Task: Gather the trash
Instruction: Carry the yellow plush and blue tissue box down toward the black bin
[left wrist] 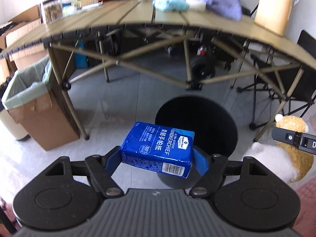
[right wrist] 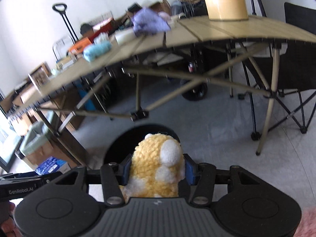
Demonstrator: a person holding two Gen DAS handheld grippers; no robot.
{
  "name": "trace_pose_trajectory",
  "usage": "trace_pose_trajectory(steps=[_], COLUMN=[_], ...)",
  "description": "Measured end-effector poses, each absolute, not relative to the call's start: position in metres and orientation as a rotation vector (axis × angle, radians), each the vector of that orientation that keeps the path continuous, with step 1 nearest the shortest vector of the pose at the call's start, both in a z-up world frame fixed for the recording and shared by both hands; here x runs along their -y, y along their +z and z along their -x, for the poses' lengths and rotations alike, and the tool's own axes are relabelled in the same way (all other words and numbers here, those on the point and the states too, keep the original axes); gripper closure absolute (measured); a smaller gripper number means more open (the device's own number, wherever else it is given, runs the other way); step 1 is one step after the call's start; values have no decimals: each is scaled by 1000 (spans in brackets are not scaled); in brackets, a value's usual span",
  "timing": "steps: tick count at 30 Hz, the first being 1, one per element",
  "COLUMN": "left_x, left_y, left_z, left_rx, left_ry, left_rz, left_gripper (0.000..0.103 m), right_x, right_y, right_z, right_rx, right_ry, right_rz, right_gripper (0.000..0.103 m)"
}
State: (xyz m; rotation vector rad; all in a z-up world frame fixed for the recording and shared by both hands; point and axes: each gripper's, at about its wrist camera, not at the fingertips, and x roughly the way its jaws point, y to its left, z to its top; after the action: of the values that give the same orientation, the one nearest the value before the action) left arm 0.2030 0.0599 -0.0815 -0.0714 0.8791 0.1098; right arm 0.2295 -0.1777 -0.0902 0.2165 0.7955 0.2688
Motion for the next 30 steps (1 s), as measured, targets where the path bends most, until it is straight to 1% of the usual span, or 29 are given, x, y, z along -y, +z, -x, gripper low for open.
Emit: trace_pose_trajectory(steps=[10, 30], left_x=[-72, -70], left_y=[-120, -127], left_z=[-211, -227], left_rx=[-962, -975], left_ry=[188, 179], left_rz=[54, 46], left_gripper=[27, 27], right_x=[176, 175], right_y=[-129, -138], right_z=[-230, -245], right_rx=[-910, -944], right_ry=[232, 195], right_rz=[-179, -187], right_gripper=[52, 52])
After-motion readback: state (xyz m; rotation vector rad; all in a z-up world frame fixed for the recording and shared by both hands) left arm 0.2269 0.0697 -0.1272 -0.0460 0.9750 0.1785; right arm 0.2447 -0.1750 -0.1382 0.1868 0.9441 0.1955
